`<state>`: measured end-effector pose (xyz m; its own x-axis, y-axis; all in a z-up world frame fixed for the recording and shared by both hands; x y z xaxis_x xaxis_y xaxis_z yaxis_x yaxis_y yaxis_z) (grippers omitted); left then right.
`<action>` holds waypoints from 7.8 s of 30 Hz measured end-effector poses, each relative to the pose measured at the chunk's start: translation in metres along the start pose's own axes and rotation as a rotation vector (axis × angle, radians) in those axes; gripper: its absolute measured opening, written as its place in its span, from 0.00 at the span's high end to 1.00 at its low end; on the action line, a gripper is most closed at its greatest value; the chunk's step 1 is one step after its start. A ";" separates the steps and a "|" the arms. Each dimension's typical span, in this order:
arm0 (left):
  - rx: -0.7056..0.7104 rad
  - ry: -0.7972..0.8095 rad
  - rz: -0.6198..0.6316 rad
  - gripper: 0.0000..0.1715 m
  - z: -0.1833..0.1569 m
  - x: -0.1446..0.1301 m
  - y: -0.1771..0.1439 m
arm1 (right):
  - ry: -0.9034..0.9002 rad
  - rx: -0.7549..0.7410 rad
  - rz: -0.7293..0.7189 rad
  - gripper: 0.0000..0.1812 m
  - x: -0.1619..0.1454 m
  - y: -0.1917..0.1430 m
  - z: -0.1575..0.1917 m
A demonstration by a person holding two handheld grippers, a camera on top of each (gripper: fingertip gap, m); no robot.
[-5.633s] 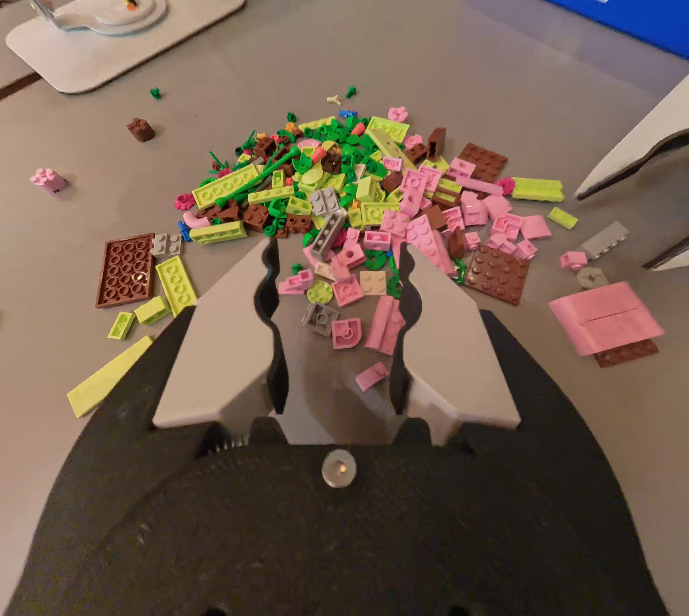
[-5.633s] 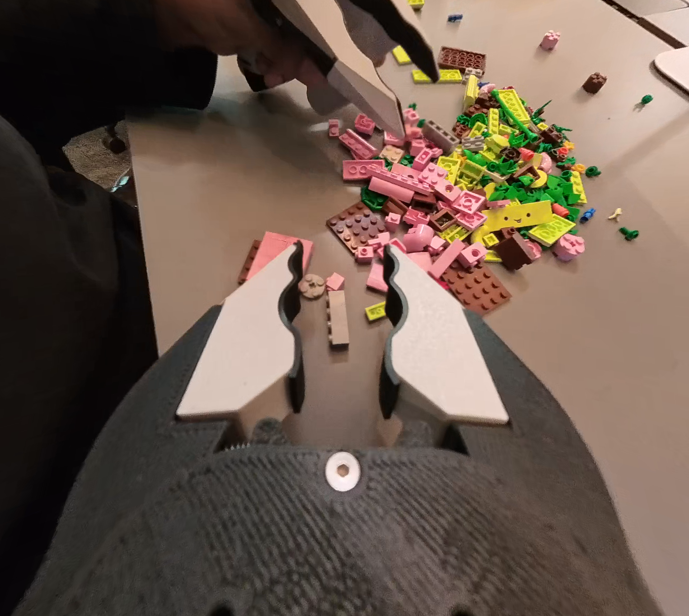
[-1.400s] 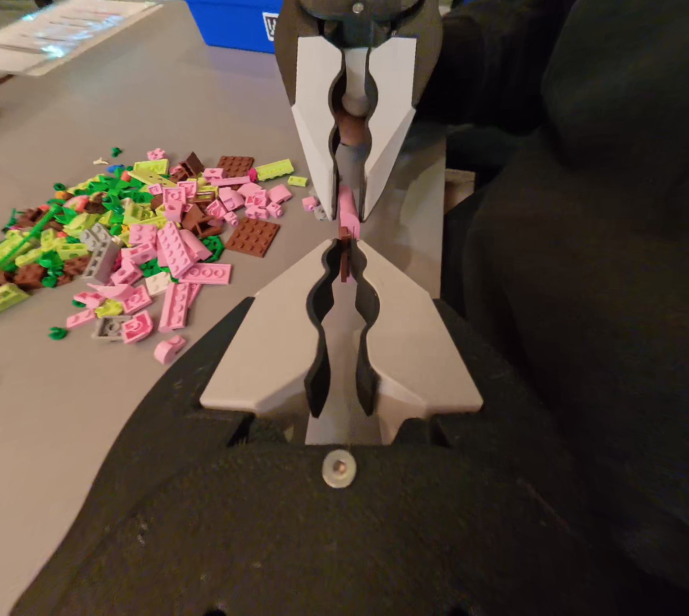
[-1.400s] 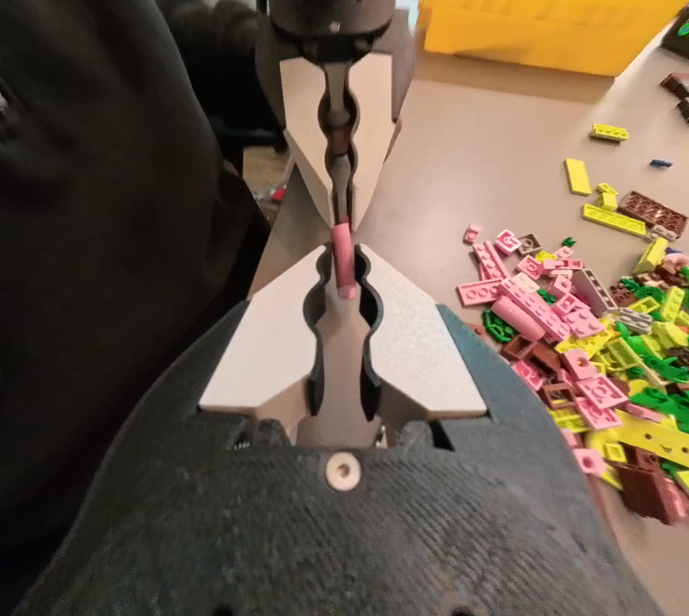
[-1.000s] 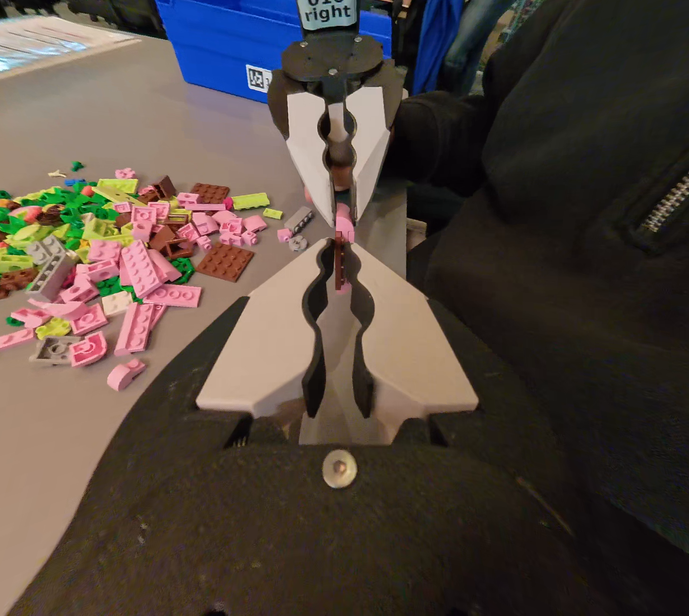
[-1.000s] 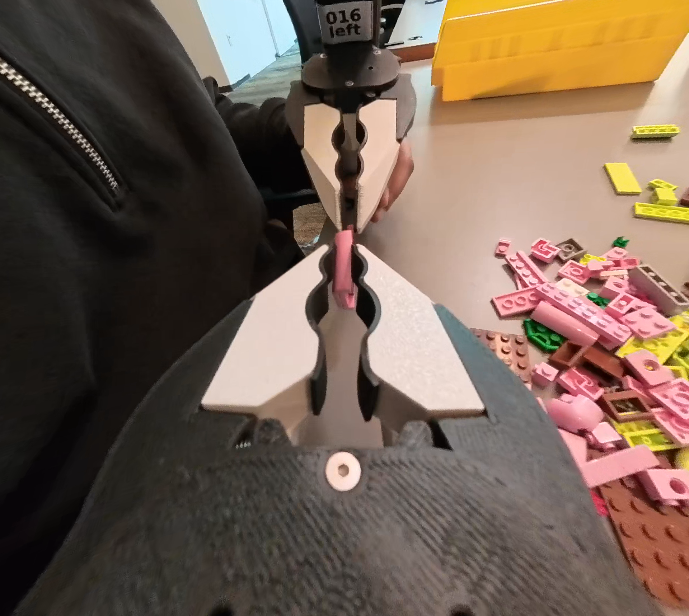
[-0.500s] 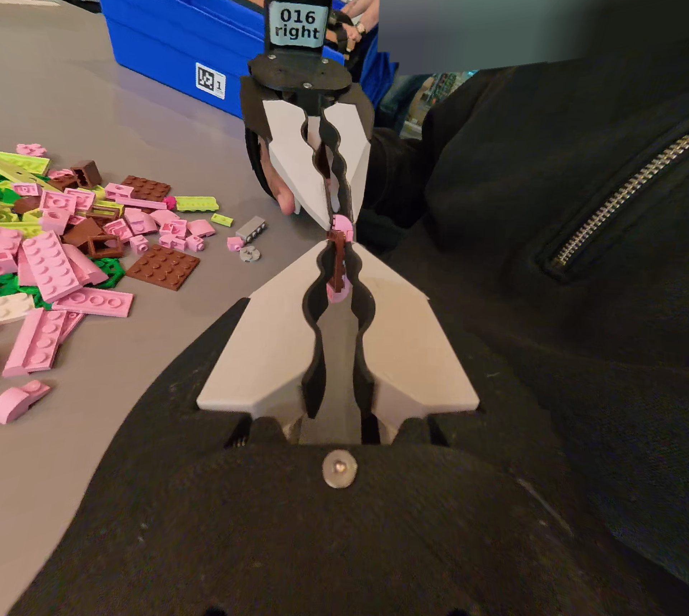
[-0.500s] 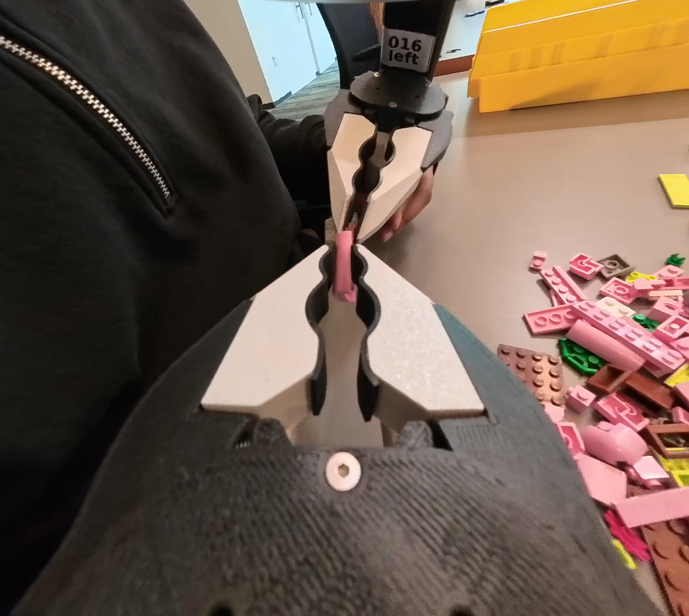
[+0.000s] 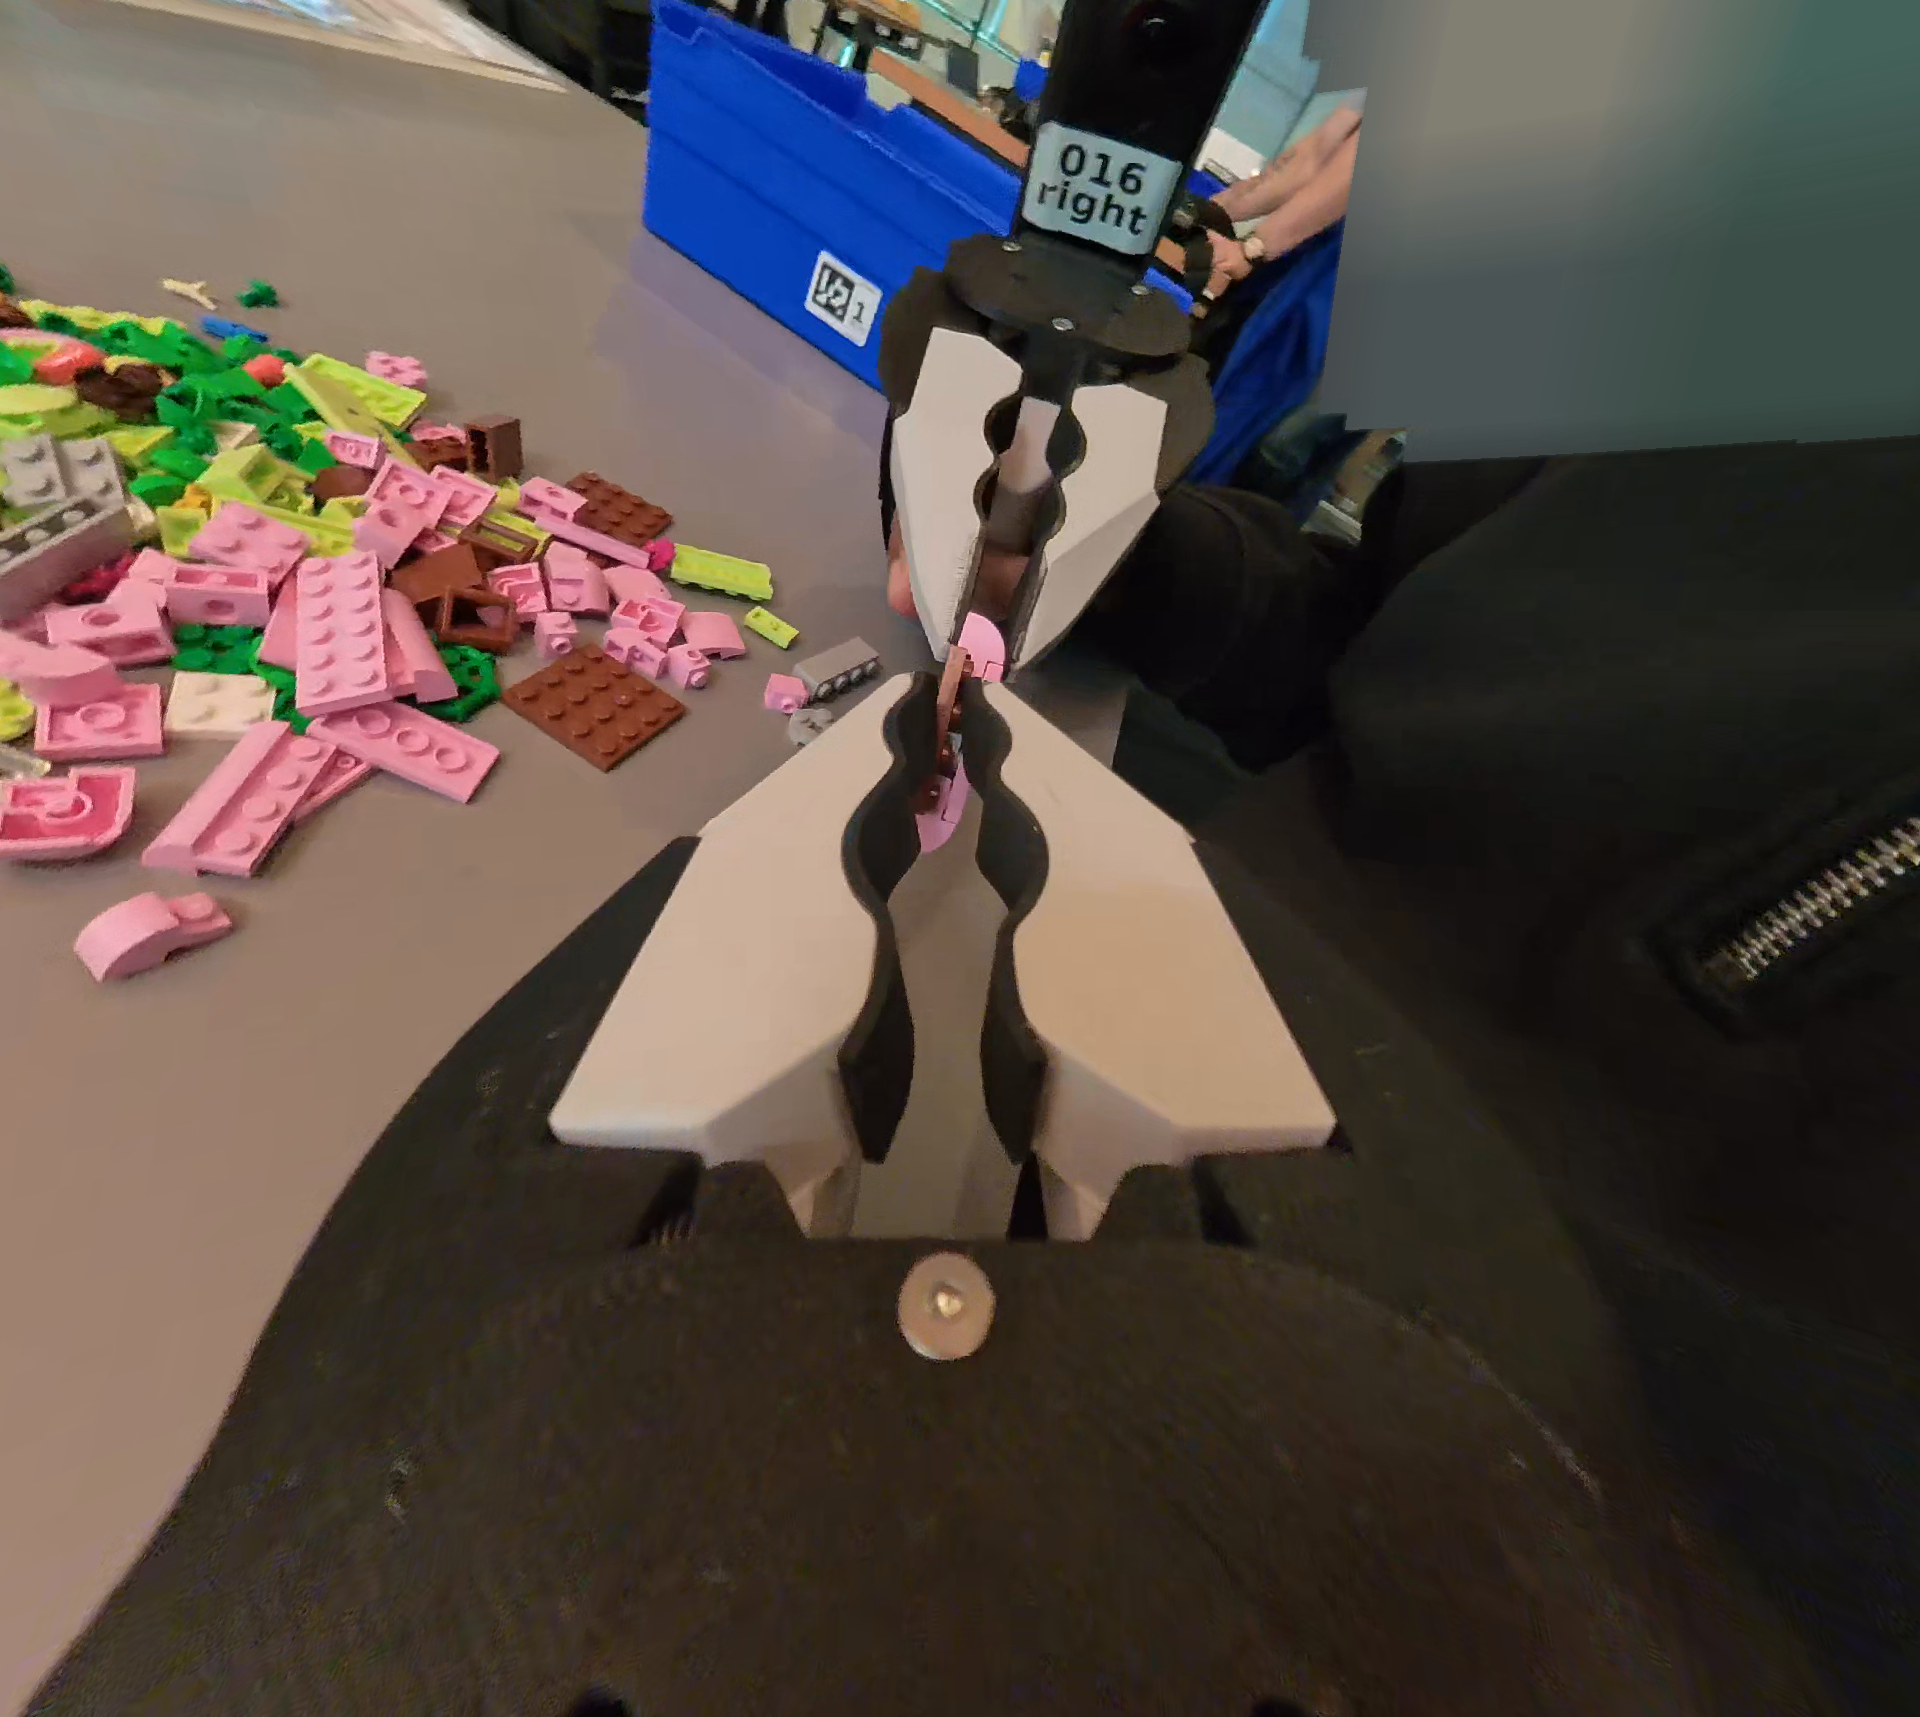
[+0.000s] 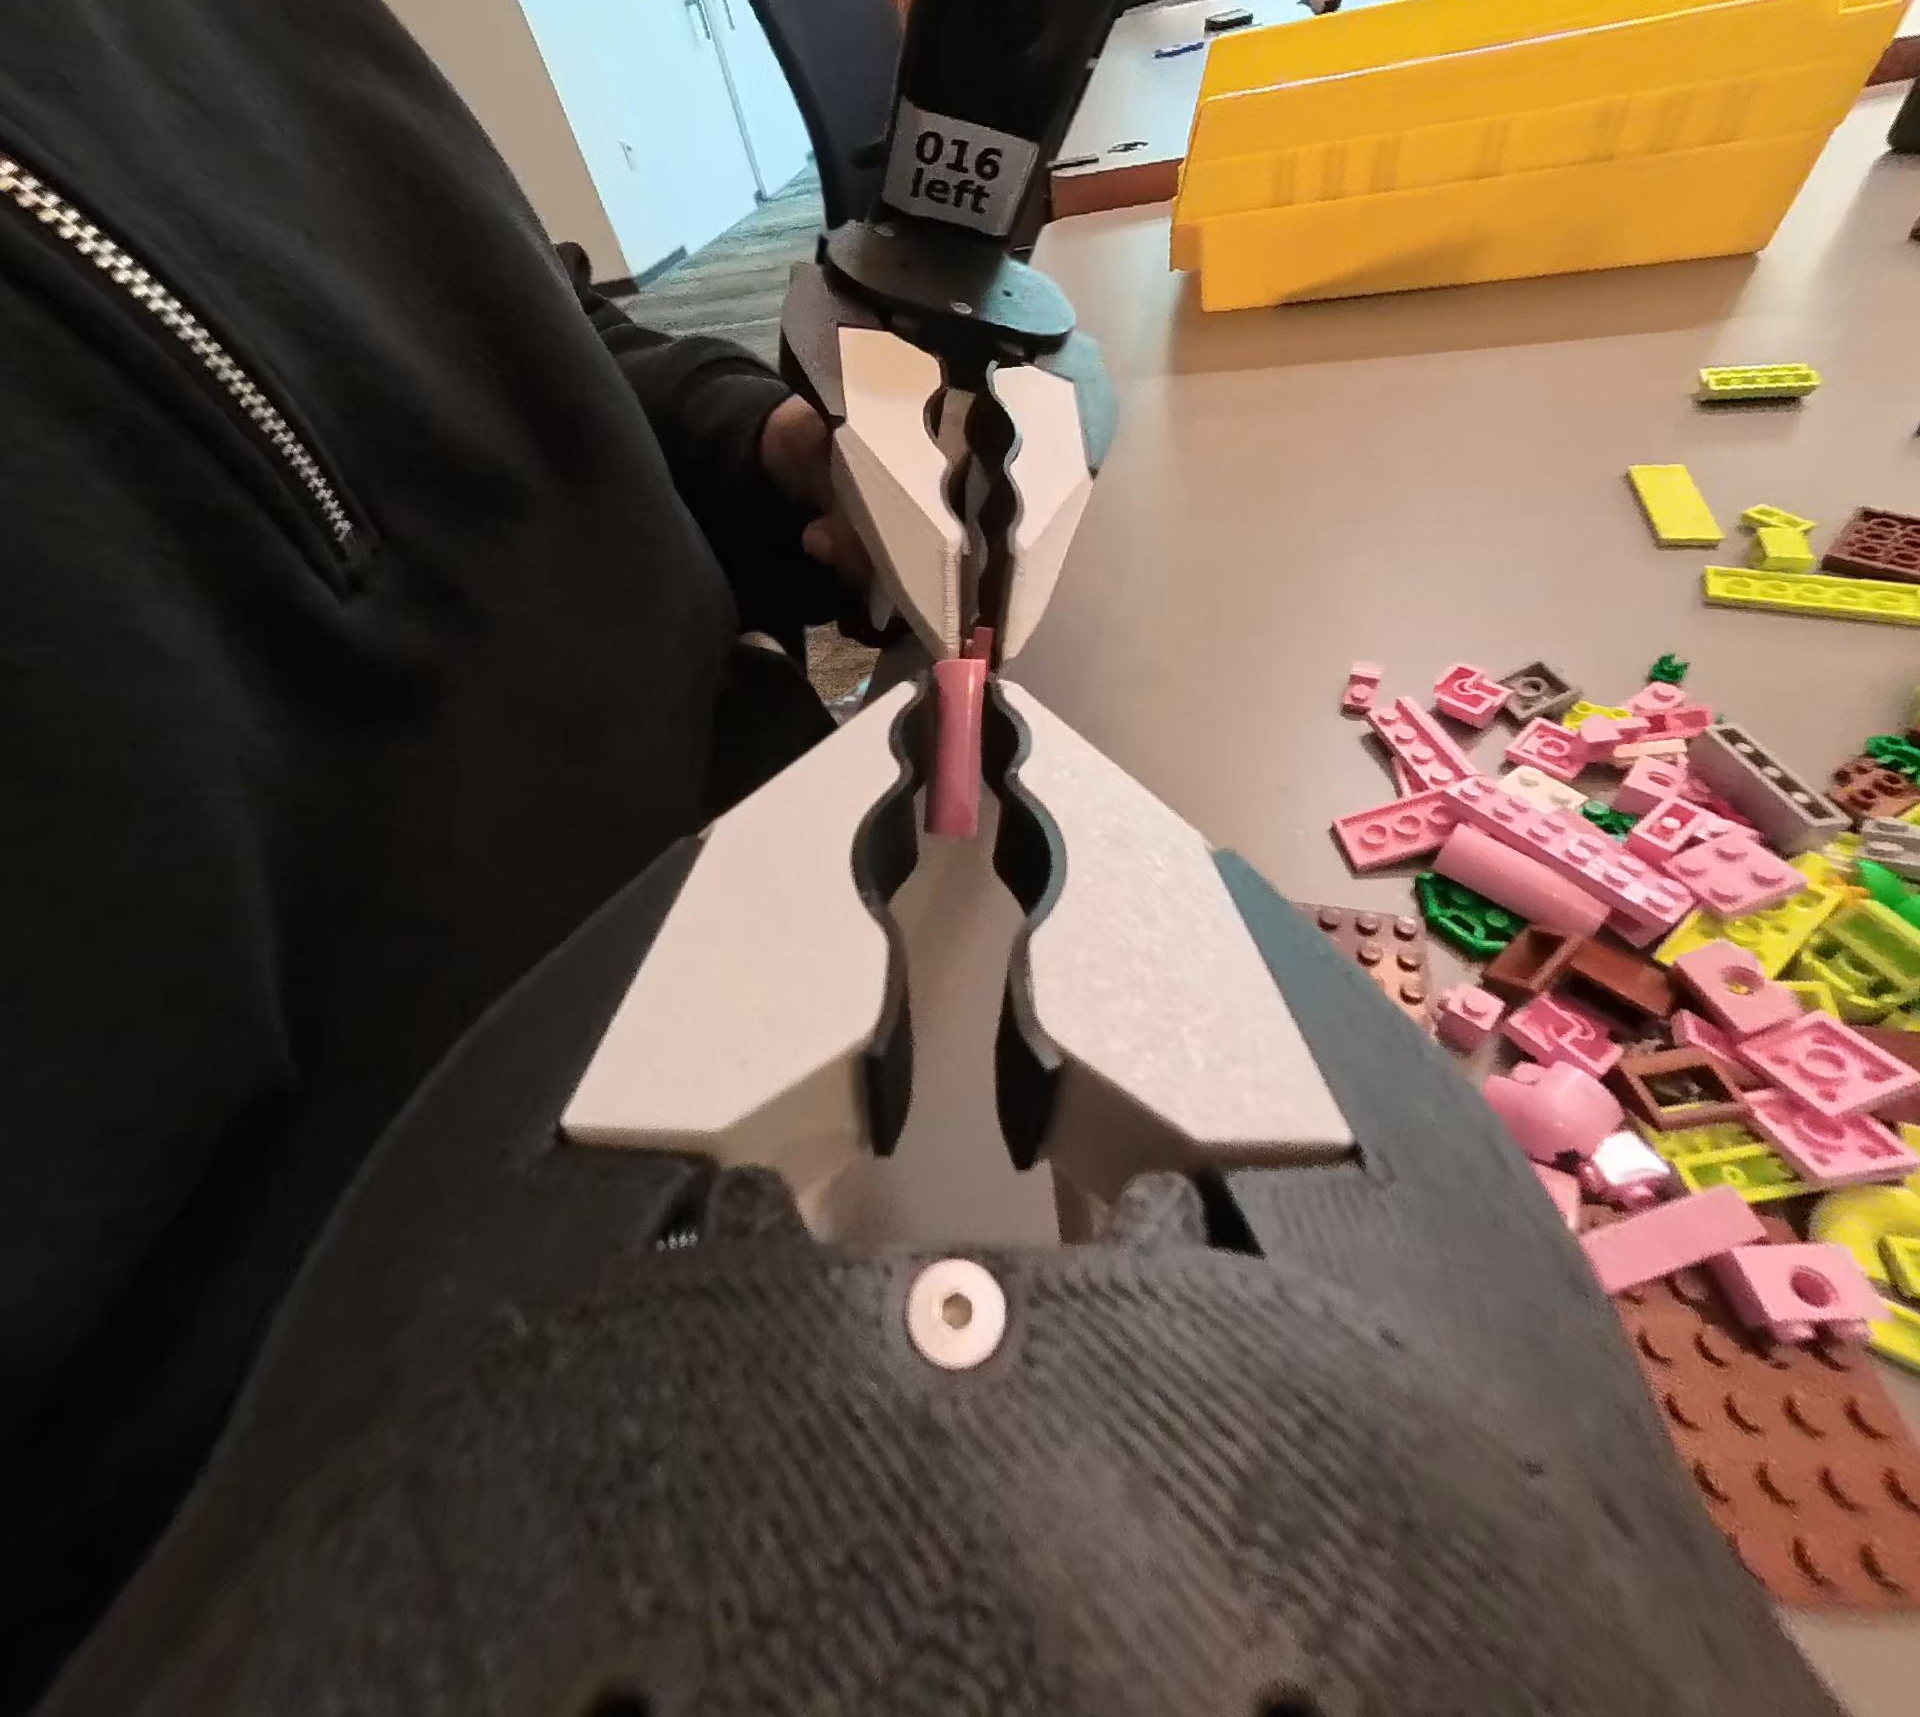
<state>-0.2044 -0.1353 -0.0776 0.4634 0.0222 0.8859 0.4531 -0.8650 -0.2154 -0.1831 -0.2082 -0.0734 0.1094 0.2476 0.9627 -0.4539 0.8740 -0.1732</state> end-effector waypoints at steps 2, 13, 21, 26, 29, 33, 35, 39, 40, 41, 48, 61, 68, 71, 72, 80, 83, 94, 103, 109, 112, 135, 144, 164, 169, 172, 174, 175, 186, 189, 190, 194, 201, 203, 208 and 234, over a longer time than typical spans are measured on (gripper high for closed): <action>0.012 -0.043 0.012 1.00 0.002 -0.001 0.001 | -0.002 -0.010 0.014 0.97 -0.002 0.000 -0.001; 0.205 -0.099 0.076 1.00 0.021 -0.013 0.007 | -0.224 -0.234 0.230 0.97 -0.016 0.007 -0.012; 0.075 0.115 0.086 1.00 0.002 -0.009 0.000 | 0.012 0.016 0.081 0.97 -0.008 0.005 -0.004; 0.088 0.246 0.228 0.86 0.006 -0.019 0.002 | 0.071 0.092 0.126 0.97 -0.013 0.007 0.000; 0.088 0.260 0.321 0.78 0.011 -0.028 0.007 | 0.099 0.123 0.190 0.97 -0.020 0.011 0.002; -0.044 0.226 0.323 0.86 0.003 -0.027 0.005 | 0.126 0.176 0.159 0.97 -0.017 0.011 0.004; -0.084 0.192 0.308 0.90 0.001 -0.025 0.004 | 0.132 0.185 0.120 0.97 -0.013 0.007 0.004; -0.163 0.152 0.220 0.97 -0.009 -0.017 0.003 | 0.140 0.223 0.016 0.97 -0.003 0.000 0.006; -0.174 0.138 0.206 0.97 -0.010 -0.016 0.003 | 0.148 0.233 -0.005 0.97 -0.001 -0.001 0.006; -0.181 0.124 0.199 0.97 -0.011 -0.015 0.004 | 0.154 0.240 -0.021 0.97 0.001 -0.002 0.006; -0.169 0.099 0.076 0.90 -0.011 -0.004 -0.003 | 0.161 0.242 -0.107 0.97 0.009 -0.009 0.004; -0.075 0.153 -0.032 0.53 0.019 0.026 0.003 | 0.029 0.000 -0.166 0.97 0.020 -0.033 -0.006; -0.188 0.047 -0.034 0.83 0.014 0.020 0.006 | 0.123 0.048 -0.140 0.98 0.012 -0.022 -0.010; -0.188 -0.002 -0.068 0.87 0.015 0.022 0.006 | 0.143 0.079 -0.140 0.98 0.012 -0.016 -0.009; -0.190 -0.009 -0.064 0.86 0.015 0.022 0.007 | 0.151 0.090 -0.142 0.97 0.012 -0.014 -0.009; -0.231 -0.005 -0.018 0.91 0.009 0.017 0.010 | 0.192 0.128 -0.182 0.97 0.014 -0.014 -0.009; -0.228 0.004 -0.021 0.94 0.009 0.017 0.010 | 0.200 0.125 -0.184 0.97 0.014 -0.014 -0.012; -0.184 -0.105 -0.120 0.99 0.015 0.025 0.013 | 0.061 -0.014 -0.169 0.97 0.019 -0.017 -0.016; -0.009 -0.169 -0.145 0.99 0.051 0.031 -0.001 | -0.138 -0.167 -0.079 0.97 0.020 -0.013 -0.016; -0.003 -0.248 -0.178 0.99 0.064 0.034 -0.005 | 0.032 -0.120 -0.185 0.97 0.021 -0.027 -0.026; 0.028 -0.245 -0.195 0.99 0.068 0.036 -0.008 | 0.107 -0.099 -0.161 0.97 0.014 -0.024 -0.030; 0.198 -0.014 -0.064 0.77 0.082 0.039 -0.003 | -0.587 -0.386 0.194 0.97 0.003 0.003 -0.016; -0.222 -0.030 0.091 0.65 0.042 0.024 -0.013 | -0.658 -0.288 0.315 0.97 -0.017 0.026 -0.009; -0.025 0.229 0.424 0.63 0.039 -0.025 -0.001 | -0.384 -0.343 0.419 0.90 -0.034 0.016 -0.002; -0.014 0.251 0.466 0.65 0.032 -0.033 0.003 | -0.315 -0.258 0.431 0.84 -0.042 0.023 0.005; -0.012 0.247 0.481 0.67 0.027 -0.038 0.002 | -0.318 -0.323 0.468 0.85 -0.045 0.020 -0.005; 0.027 0.257 0.481 0.68 0.027 -0.039 -0.002 | -0.320 -0.392 0.491 0.84 -0.045 0.013 -0.013; 0.027 0.256 0.487 0.71 0.025 -0.040 -0.005 | -0.318 -0.449 0.500 0.87 -0.043 0.006 -0.019; 0.228 0.475 0.420 0.59 0.038 -0.031 0.009 | -0.113 -0.407 0.399 0.90 -0.034 0.018 -0.018; 0.201 0.540 0.488 0.64 0.037 -0.039 0.018 | -0.025 -0.394 0.449 0.86 -0.041 0.028 -0.020; 0.185 0.542 0.514 0.66 0.036 -0.043 0.018 | -0.014 -0.399 0.470 0.85 -0.044 0.029 -0.022; 0.192 0.522 0.512 0.75 0.037 -0.044 0.014 | -0.029 -0.403 0.499 0.88 -0.048 0.031 -0.023; 0.253 0.538 0.481 0.80 0.040 -0.042 0.007 | -0.164 -0.428 0.574 0.93 -0.049 0.033 -0.023; 0.255 0.560 0.476 0.78 0.040 -0.041 0.010 | -0.166 -0.426 0.584 0.93 -0.049 0.033 -0.024; 0.234 0.576 0.494 0.80 0.039 -0.042 0.016 | -0.219 -0.405 0.646 0.94 -0.048 0.034 -0.024; 0.216 0.598 0.502 0.81 0.034 -0.045 0.018 | -0.221 -0.529 0.490 1.00 -0.031 -0.002 -0.044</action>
<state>-0.1911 -0.1352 -0.1348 0.1927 -0.6673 0.7194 0.4644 -0.5838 -0.6659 -0.1464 -0.1996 -0.1121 -0.2015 0.6189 0.7592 0.0863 0.7833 -0.6156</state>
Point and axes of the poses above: each gripper's, where its closed fingertips meet, y out along the fingers, x out of its top, z = x × y across the jaws, the point moved 4 cm from there along -y, back along the fingers, and after that the axes turned 9 degrees about x, right-handed, at the moved point
